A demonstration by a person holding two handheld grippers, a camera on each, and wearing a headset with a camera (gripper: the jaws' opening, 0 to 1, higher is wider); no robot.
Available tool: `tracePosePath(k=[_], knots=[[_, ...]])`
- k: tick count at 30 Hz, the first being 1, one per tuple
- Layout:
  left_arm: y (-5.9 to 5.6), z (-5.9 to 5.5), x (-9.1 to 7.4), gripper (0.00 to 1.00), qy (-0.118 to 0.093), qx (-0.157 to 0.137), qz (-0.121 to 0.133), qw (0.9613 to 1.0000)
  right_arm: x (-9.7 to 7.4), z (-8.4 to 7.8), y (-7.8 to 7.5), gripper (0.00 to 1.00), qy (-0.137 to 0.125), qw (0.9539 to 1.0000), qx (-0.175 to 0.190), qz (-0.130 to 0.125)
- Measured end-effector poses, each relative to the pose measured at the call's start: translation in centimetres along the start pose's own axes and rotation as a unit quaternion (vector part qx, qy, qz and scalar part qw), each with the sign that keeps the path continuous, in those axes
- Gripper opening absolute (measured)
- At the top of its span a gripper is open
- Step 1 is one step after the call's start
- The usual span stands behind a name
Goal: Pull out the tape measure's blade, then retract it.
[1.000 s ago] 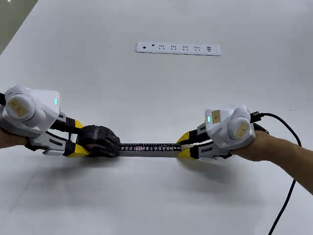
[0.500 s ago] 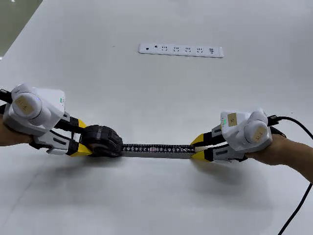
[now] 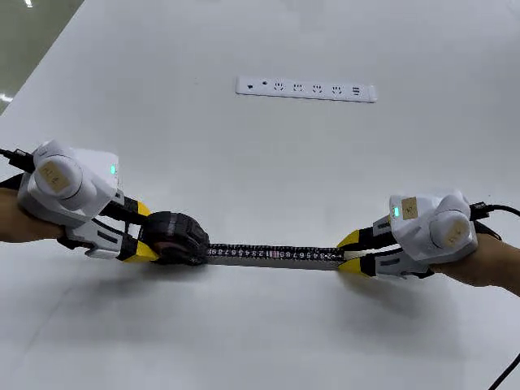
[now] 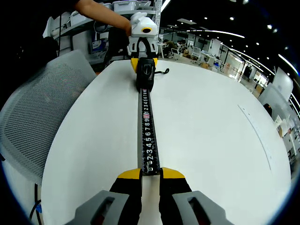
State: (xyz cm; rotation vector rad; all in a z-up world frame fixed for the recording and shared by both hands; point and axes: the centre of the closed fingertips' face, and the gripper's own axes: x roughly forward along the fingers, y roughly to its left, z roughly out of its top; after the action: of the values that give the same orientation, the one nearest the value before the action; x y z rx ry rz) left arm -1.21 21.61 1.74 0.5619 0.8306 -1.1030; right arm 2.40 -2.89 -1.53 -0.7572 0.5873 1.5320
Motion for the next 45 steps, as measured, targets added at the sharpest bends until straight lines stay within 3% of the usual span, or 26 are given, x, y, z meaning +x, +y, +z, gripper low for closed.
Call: tracePosePath(k=[20, 45], knots=[[-0.1, 0.2, 0.2, 0.24, 0.002, 0.000, -0.001, 1.0000, -1.6, -1.7, 0.1, 0.10, 0.013, 0.9999, 0.008, -0.006], [-0.2, 0.4, 0.3, 0.25, 0.008, 0.012, -0.003, 0.9999, -2.1, -2.0, 0.0, 0.12, 0.037, 0.9993, 0.001, -0.003]])
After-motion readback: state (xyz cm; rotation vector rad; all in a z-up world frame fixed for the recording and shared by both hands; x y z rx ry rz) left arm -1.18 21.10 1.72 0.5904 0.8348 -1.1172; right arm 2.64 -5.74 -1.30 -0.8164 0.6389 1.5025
